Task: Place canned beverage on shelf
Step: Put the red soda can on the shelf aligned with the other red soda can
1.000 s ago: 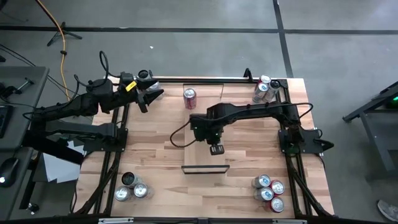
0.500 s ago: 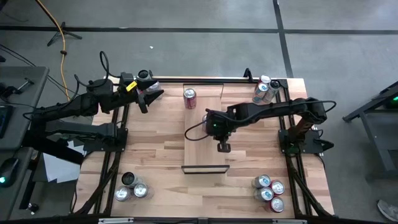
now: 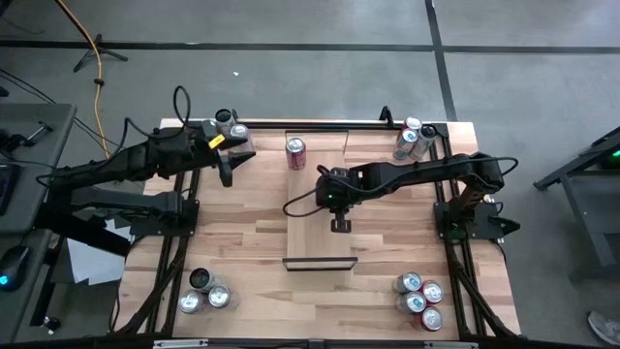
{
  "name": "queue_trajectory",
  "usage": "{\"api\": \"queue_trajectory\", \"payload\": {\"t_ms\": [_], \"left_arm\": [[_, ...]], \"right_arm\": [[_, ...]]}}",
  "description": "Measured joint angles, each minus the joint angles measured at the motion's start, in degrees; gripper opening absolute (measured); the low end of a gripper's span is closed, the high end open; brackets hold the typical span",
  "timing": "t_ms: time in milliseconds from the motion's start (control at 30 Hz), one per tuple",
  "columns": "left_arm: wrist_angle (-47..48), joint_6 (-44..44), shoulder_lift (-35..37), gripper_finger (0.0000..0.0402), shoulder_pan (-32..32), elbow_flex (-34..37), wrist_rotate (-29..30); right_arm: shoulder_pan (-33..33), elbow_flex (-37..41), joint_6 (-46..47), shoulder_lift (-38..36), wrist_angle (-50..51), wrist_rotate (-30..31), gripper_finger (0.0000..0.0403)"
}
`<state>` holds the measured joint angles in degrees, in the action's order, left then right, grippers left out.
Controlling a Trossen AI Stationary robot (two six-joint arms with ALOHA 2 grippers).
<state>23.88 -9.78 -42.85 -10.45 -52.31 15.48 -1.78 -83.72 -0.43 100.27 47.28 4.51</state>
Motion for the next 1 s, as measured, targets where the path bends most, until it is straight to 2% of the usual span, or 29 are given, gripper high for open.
{"api": "queue_trajectory", "payload": {"t_ms": [133,200,400,533,1000], "left_arm": [[0.14,-0.11,-0.72,0.004,0.02,1.01,-1.31],[-5.15,-1.88,-0.45,0.0014,0.02,4.45,-3.6],[-27.22,-10.26,0.26,0.0002,1.09,20.48,-7.28],[-36.81,-14.31,0.26,0.0002,2.34,26.74,-7.47],[-37.57,-10.08,0.26,0.0001,2.99,27.91,-7.49]], "right_arm": [[0.02,0.0,0.0,0.0,-0.01,0.24,0.0],[0.02,0.0,-0.02,0.0,-0.2,0.27,0.0],[1.0,0.0,-0.61,0.0,-0.39,0.46,0.0],[2.05,0.0,-1.12,0.0,-0.41,0.55,0.0],[7.67,-0.02,-7.21,0.0,-4.59,0.46,0.0]]}}
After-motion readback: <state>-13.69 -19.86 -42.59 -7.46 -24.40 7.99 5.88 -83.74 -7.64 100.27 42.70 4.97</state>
